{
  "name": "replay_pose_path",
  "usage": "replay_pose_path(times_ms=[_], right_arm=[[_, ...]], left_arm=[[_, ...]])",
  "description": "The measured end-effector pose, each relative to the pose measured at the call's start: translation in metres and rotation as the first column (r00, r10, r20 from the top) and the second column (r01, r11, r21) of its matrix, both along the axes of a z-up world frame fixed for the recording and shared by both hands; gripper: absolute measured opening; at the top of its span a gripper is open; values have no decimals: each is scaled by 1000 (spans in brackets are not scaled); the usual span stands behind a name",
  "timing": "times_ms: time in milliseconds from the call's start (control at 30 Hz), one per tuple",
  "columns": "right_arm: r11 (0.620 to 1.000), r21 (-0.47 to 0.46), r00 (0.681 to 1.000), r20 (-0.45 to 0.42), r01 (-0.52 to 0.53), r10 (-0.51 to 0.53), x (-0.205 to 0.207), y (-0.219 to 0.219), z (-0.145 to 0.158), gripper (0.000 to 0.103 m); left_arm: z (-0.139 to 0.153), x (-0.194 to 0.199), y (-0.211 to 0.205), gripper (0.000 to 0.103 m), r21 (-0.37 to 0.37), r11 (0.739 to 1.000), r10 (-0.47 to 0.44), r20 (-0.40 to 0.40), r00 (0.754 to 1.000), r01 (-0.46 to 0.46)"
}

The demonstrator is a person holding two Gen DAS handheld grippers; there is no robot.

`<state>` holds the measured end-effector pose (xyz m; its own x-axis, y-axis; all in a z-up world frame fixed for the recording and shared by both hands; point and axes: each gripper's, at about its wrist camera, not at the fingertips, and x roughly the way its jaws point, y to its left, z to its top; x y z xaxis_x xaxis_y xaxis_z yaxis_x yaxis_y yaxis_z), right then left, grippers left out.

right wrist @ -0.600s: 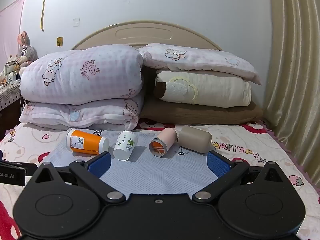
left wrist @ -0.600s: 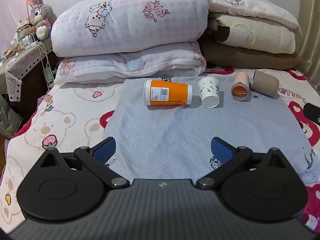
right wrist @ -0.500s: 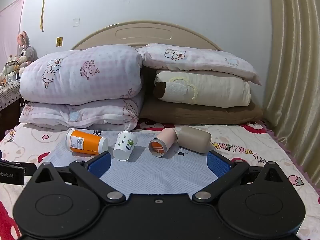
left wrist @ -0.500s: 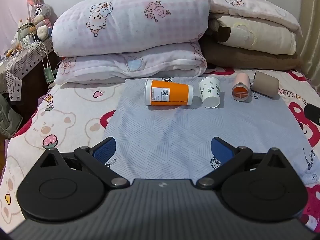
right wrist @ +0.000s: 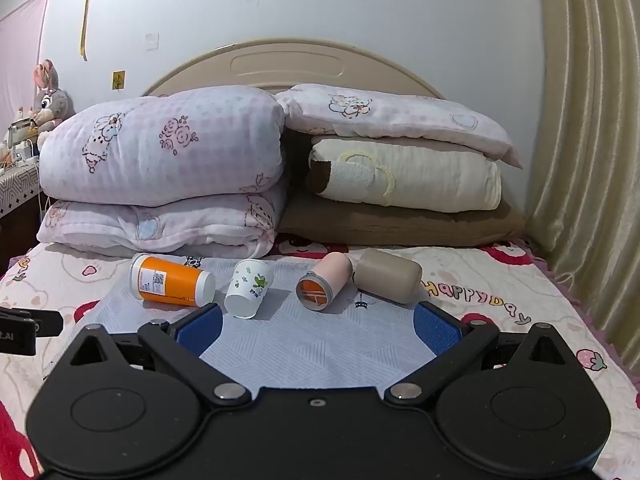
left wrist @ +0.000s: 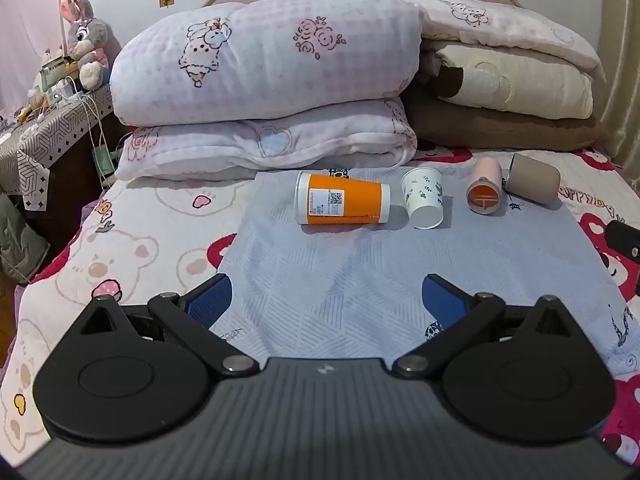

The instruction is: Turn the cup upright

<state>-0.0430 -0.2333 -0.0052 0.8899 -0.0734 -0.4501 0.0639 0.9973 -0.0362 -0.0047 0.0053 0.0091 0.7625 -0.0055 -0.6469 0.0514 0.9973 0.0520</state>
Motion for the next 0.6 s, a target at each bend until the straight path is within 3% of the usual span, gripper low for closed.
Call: replay_pose_path(times_ms=[500,600], right_arm=[[1000,0,1000,-19,11,-11,1,-3,-1,103],[999,55,998,-67,3,1,1,-7,3,103]], left_arm=[[1,-2,3,103,-12,1000,10,23,1000,-9],[4,-4,3,103,-12,1000,3,29,1000,-3]])
